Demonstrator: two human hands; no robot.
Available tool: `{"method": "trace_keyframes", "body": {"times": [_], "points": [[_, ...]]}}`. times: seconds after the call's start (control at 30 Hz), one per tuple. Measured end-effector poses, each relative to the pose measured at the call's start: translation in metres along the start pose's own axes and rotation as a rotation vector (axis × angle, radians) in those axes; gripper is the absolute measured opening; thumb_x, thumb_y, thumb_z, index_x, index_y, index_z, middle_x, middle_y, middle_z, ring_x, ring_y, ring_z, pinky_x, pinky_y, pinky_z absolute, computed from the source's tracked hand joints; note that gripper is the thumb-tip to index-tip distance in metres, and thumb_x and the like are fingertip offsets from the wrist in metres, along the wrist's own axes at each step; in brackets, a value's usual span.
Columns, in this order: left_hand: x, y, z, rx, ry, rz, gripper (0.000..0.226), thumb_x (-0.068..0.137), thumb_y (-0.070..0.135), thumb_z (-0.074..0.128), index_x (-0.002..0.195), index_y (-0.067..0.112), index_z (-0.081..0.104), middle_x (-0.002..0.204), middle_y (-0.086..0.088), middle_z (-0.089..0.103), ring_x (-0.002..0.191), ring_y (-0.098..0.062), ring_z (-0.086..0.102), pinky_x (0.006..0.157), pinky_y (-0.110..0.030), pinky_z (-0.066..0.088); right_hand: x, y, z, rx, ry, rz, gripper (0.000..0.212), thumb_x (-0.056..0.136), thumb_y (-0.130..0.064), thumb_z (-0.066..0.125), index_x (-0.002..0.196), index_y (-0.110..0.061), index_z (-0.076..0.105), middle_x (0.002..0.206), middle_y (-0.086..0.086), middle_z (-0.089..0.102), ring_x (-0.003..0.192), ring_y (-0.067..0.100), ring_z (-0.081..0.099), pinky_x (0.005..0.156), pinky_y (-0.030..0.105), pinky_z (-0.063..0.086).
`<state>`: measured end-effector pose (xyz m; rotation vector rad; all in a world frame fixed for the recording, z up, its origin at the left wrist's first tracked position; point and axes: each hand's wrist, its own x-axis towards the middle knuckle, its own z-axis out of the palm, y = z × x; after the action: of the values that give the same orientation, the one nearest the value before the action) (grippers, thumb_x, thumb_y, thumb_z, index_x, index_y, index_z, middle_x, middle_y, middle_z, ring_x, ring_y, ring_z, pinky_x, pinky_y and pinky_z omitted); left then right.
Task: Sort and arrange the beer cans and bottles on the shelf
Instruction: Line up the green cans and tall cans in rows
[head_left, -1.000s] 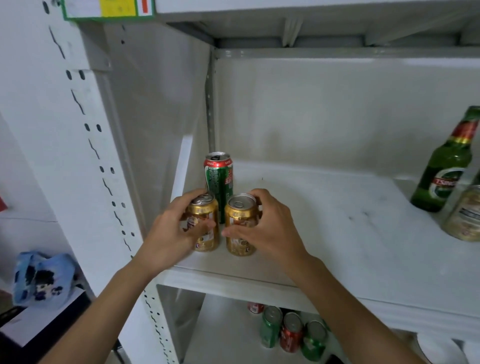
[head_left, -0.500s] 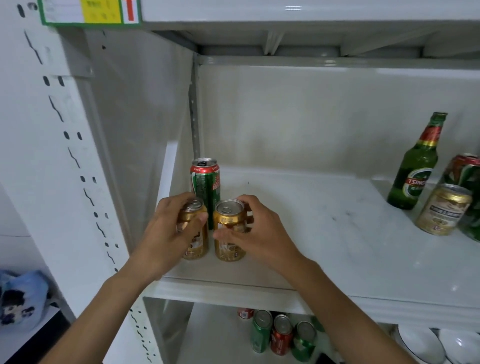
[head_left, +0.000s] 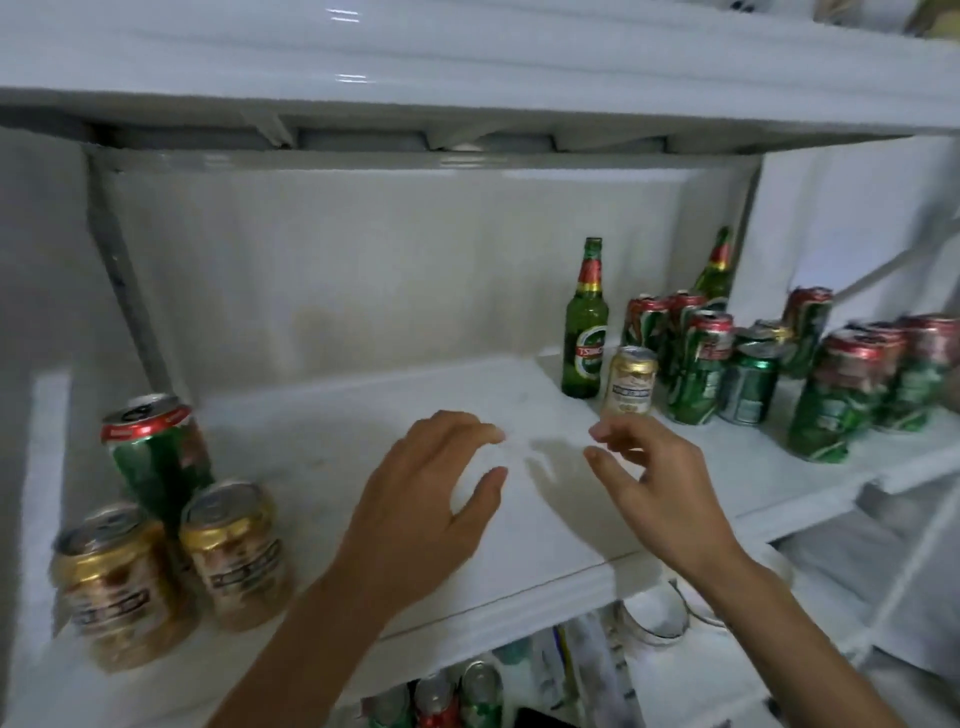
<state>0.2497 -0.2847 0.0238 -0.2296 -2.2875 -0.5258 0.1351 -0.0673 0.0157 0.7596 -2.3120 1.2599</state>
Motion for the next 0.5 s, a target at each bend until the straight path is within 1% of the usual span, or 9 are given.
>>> {"method": "trace_keyframes", "body": {"times": [0.07, 0.1, 0.17, 0.23, 0.33, 0.4, 0.43, 0.5], "points": [[0.019, 0.012, 0.035, -0.036, -0.078, -0.028, 0.032, 0.096, 0.044, 0.051, 0.123, 0.032, 0.063, 0.126, 0.020, 0.055, 0.117, -0.005, 0.055, 0.099, -0.027, 0.045, -0.008, 0.024, -0.040, -0.157, 0.042, 0.054, 0.021, 0.094, -0.024, 0.070, 0.114, -0.021, 0.070, 0.111, -0.009, 0.068, 0.106, 0.013, 0.062, 0.092, 0.035, 0.053], [0.028, 0.018, 0.051, -0.057, -0.107, -0.026, 0.032, 0.094, 0.045, 0.051, 0.120, 0.033, 0.065, 0.124, 0.020, 0.055, 0.114, -0.005, 0.056, 0.096, -0.028, 0.047, -0.013, 0.033, -0.059, -0.240, 0.050, 0.079, 0.023, 0.095, -0.026, 0.068, 0.117, -0.022, 0.068, 0.115, -0.009, 0.066, 0.111, 0.015, 0.060, 0.092, 0.035, 0.051], [0.042, 0.032, 0.079, -0.116, -0.122, 0.021, 0.028, 0.092, 0.043, 0.053, 0.109, 0.029, 0.071, 0.114, 0.018, 0.061, 0.103, -0.007, 0.061, 0.090, -0.033, 0.052, -0.021, 0.046, -0.091, -0.390, 0.052, 0.104, 0.024, 0.096, -0.028, 0.065, 0.120, -0.022, 0.067, 0.120, -0.007, 0.064, 0.117, 0.018, 0.057, 0.090, 0.037, 0.050], [0.054, 0.048, 0.104, -0.170, -0.131, 0.063, 0.024, 0.092, 0.040, 0.056, 0.102, 0.025, 0.072, 0.107, 0.016, 0.064, 0.097, -0.008, 0.063, 0.086, -0.035, 0.054, -0.026, 0.052, -0.118, -0.475, 0.049, 0.117, 0.024, 0.096, -0.028, 0.063, 0.119, -0.023, 0.068, 0.121, -0.007, 0.064, 0.121, 0.018, 0.054, 0.091, 0.035, 0.049], [0.065, 0.067, 0.129, -0.213, -0.150, 0.032, 0.025, 0.091, 0.043, 0.055, 0.100, 0.027, 0.072, 0.107, 0.018, 0.064, 0.100, -0.007, 0.064, 0.087, -0.032, 0.054, -0.027, 0.058, -0.142, -0.516, 0.042, 0.127, 0.022, 0.096, -0.030, 0.062, 0.117, -0.025, 0.068, 0.119, -0.011, 0.064, 0.121, 0.015, 0.052, 0.089, 0.034, 0.048], [0.074, 0.077, 0.142, -0.230, -0.159, 0.011, 0.025, 0.089, 0.045, 0.055, 0.100, 0.030, 0.072, 0.108, 0.019, 0.063, 0.102, -0.007, 0.063, 0.088, -0.032, 0.054, -0.024, 0.068, -0.155, -0.495, 0.062, 0.130, 0.019, 0.096, -0.030, 0.063, 0.113, -0.026, 0.070, 0.113, -0.015, 0.063, 0.118, 0.012, 0.053, 0.085, 0.031, 0.045], [0.078, 0.082, 0.147, -0.237, -0.161, 0.001, 0.024, 0.089, 0.045, 0.055, 0.100, 0.031, 0.071, 0.107, 0.020, 0.063, 0.103, -0.007, 0.063, 0.088, -0.032, 0.054, -0.023, 0.074, -0.161, -0.475, 0.070, 0.132, 0.016, 0.095, -0.029, 0.063, 0.110, -0.026, 0.070, 0.109, -0.017, 0.062, 0.116, 0.011, 0.054, 0.083, 0.030, 0.044], [0.087, 0.090, 0.155, -0.246, -0.149, -0.013, 0.021, 0.089, 0.044, 0.056, 0.098, 0.032, 0.071, 0.106, 0.020, 0.064, 0.101, -0.007, 0.063, 0.087, -0.033, 0.054, -0.021, 0.085, -0.172, -0.442, 0.085, 0.135, 0.010, 0.094, -0.026, 0.064, 0.101, -0.028, 0.071, 0.105, -0.017, 0.065, 0.112, 0.012, 0.056, 0.084, 0.032, 0.047]]}}
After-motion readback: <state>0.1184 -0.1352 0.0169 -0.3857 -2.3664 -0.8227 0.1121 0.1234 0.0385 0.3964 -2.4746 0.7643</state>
